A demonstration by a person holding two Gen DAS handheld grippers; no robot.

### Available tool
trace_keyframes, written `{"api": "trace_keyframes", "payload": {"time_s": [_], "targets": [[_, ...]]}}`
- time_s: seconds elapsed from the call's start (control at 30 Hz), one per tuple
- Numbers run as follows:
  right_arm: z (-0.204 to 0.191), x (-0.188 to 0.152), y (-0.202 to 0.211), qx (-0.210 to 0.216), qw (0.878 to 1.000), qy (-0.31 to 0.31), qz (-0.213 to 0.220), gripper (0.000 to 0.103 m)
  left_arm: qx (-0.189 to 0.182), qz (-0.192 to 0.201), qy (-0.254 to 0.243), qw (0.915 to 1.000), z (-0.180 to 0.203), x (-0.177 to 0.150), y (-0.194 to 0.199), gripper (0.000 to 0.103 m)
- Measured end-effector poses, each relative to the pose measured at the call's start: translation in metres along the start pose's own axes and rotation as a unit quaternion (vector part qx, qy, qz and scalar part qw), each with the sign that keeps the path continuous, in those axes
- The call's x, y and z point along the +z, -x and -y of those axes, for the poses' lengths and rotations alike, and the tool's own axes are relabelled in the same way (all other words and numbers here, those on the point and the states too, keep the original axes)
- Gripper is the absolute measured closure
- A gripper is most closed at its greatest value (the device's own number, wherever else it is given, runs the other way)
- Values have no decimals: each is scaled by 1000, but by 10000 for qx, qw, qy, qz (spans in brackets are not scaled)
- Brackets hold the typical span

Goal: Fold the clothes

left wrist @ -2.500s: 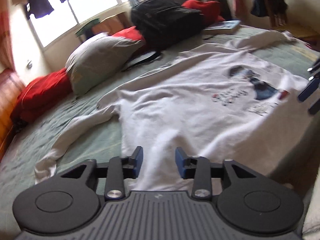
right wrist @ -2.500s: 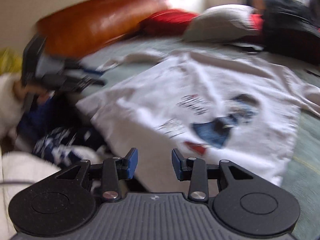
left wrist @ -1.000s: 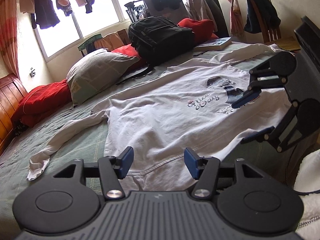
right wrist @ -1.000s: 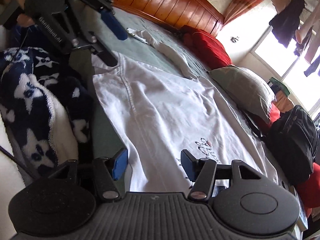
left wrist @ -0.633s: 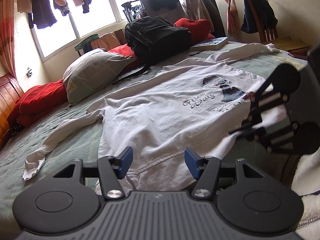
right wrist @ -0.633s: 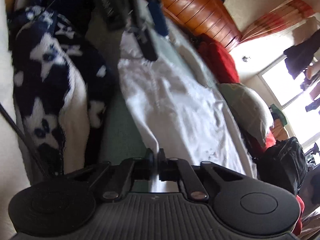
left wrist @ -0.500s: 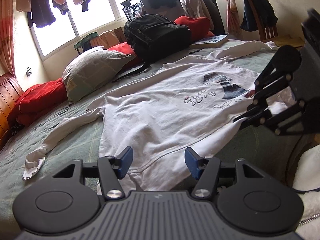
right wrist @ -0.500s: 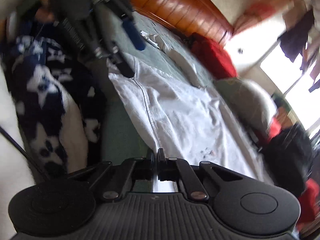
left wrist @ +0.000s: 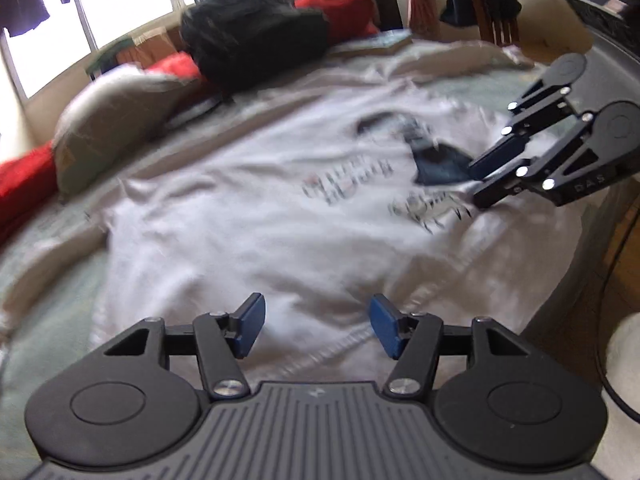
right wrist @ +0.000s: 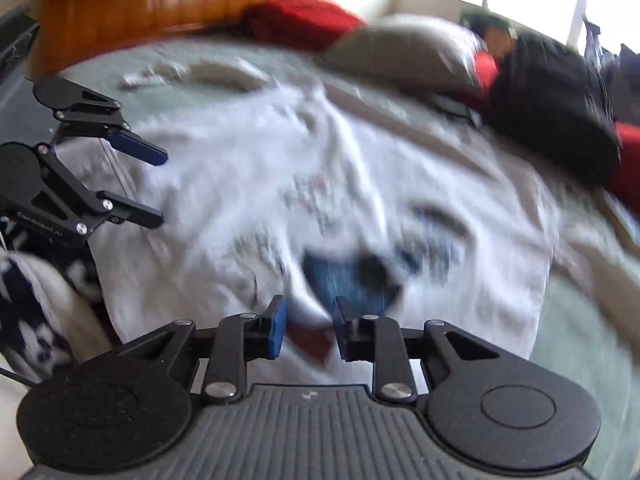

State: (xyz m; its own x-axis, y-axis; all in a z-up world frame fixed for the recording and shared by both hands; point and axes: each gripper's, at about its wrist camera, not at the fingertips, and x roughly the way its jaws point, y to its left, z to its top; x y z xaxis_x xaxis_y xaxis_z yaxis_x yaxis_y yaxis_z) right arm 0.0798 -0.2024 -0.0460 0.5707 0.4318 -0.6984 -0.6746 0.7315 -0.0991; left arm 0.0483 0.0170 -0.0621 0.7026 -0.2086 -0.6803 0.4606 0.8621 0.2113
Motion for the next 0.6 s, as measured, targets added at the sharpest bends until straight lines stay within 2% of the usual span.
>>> {"api": "trace_keyframes", "payload": {"time_s": [0.1, 0.2, 0.27, 0.33, 0.37, 0.5, 0.6], "targets": [[2, -27, 16, -18, 9988, -466, -118, 72, -347, -113, 417, 9985, -4, -16, 13, 43], [13, -41, 32, 107, 9964, -808, -249, 63, -378, -413, 236, 9982, -4, -14, 24, 42], [23, -33, 39, 177, 9944, -1025, -169, 62, -319, -293, 267, 9987, -9, -1, 24, 41], [35, -19, 42, 94, 9921, -1239, 195, 57, -259, -174, 297, 9991, -15, 12, 23, 39], [39, -11, 39, 81, 9910, -1296, 313, 55, -230, -114, 312, 9992, -17, 19, 23, 39], [47, -7, 6, -209, 9925, -1202, 64, 55, -438, -4, 578, 9974, -16, 37, -4, 39], [54, -20, -3, -353, 9916, -1240, -88, 53, -674, -367, 767, 9941, -3, 25, -20, 36]]}}
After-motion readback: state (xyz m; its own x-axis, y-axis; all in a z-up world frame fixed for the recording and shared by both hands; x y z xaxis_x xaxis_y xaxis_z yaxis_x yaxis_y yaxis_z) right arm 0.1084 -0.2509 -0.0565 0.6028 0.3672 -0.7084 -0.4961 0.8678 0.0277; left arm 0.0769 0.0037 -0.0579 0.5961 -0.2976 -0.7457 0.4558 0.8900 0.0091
